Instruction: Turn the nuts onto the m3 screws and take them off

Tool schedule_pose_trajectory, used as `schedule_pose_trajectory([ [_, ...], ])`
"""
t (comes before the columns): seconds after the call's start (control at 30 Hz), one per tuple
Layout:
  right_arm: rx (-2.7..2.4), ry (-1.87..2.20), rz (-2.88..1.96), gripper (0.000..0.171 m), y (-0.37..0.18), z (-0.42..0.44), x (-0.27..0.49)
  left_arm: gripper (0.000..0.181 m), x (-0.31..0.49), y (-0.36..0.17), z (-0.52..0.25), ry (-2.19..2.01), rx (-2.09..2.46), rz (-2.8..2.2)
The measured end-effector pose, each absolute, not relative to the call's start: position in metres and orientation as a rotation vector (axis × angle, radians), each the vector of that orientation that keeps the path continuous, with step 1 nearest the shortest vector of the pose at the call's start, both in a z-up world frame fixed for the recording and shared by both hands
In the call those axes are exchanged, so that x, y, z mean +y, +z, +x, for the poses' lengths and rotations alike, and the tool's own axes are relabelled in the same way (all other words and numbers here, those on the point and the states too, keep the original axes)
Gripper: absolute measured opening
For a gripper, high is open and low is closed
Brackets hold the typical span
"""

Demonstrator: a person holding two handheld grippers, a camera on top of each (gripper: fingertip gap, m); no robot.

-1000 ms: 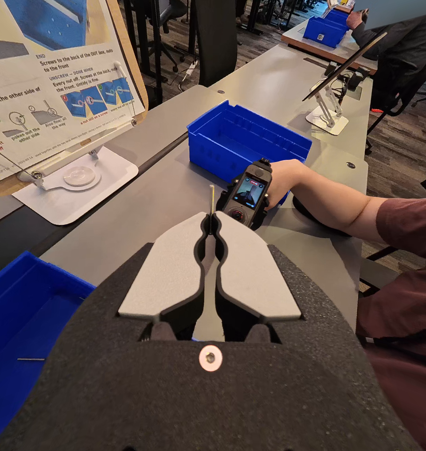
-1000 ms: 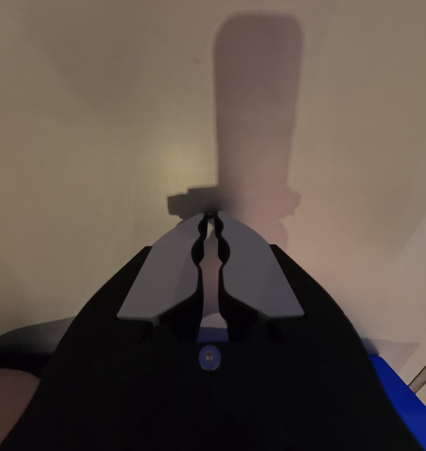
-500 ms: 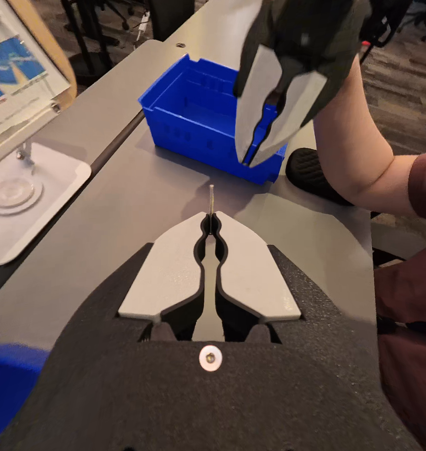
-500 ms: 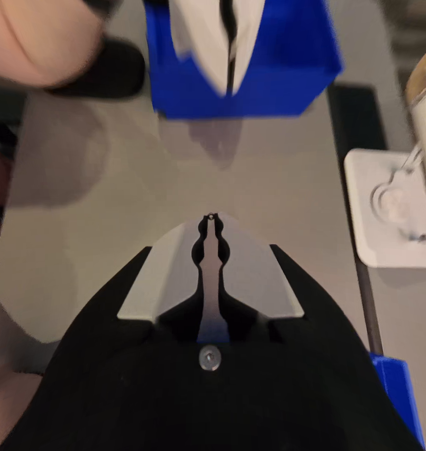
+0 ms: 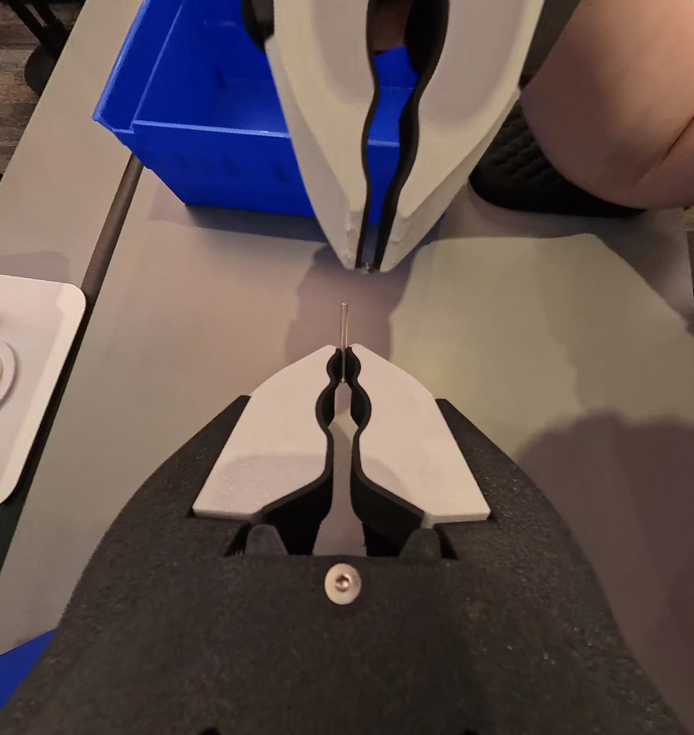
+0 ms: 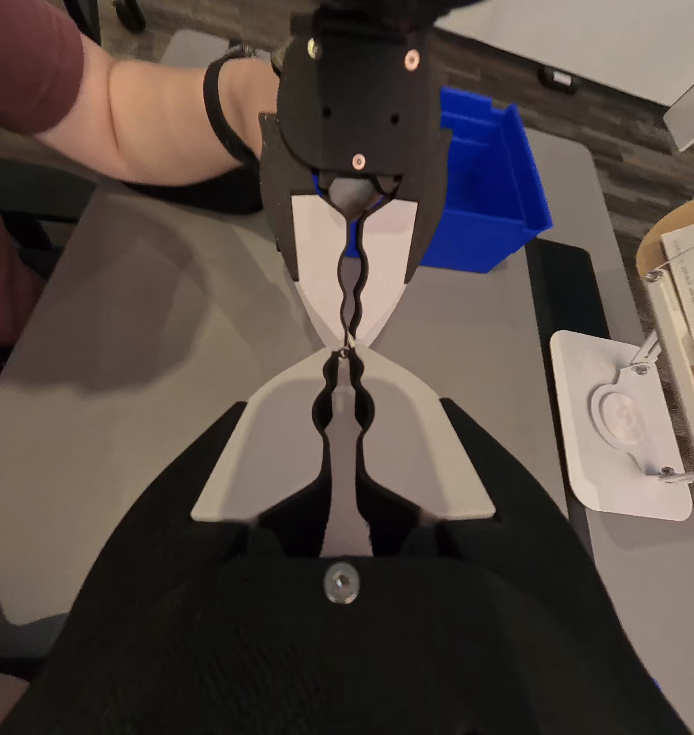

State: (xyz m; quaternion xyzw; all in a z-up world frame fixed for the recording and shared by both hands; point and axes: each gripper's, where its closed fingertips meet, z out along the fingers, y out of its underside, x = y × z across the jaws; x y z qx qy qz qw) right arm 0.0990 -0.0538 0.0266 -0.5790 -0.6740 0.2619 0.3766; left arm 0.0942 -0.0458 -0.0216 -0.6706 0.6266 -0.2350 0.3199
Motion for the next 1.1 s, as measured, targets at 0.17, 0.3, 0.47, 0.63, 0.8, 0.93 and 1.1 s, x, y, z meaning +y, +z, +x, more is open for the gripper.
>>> schedule_pose_trajectory([
  [0.17, -1.77, 0.678, -1.465, 0.006, 0.018, 0.093, -0.056, 0.002, -0.052, -0.022, 0.097, -0.613, 1.676, -1.743],
  [0.3, -1.783, 0.654, -1.47, 0.006, 0.014, 0.094, -0.056, 0.002, -0.052, -0.023, 0.095, -0.588, 1.688, -1.742],
  [0.47, -1.784, 0.645, -1.467, 0.006, 0.014, 0.094, -0.056, 0.002, -0.055, -0.022, 0.095, -0.595, 1.7, -1.736],
  [0.63, -1.839, 0.66, -1.45, 0.006, 0.008, 0.094, -0.063, 0.002, -0.061, -0.027, 0.095, -0.578, 1.763, -1.719],
  [0.8, -1.866, 0.643, -1.485, 0.006, 0.0, 0.094, -0.063, 0.002, -0.06, -0.035, 0.094, -0.519, 1.788, -1.746],
  [0.93, -1.739, 0.723, -1.625, 0.006, 0.003, 0.09, -0.052, 0.002, -0.048, -0.033, 0.09, -0.482, 1.716, -1.787],
  [1.1, -1.494, 0.95, -1.861, 0.006, 0.006, 0.084, -0.038, 0.002, -0.036, -0.029, 0.083, -0.436, 1.624, -1.849],
])
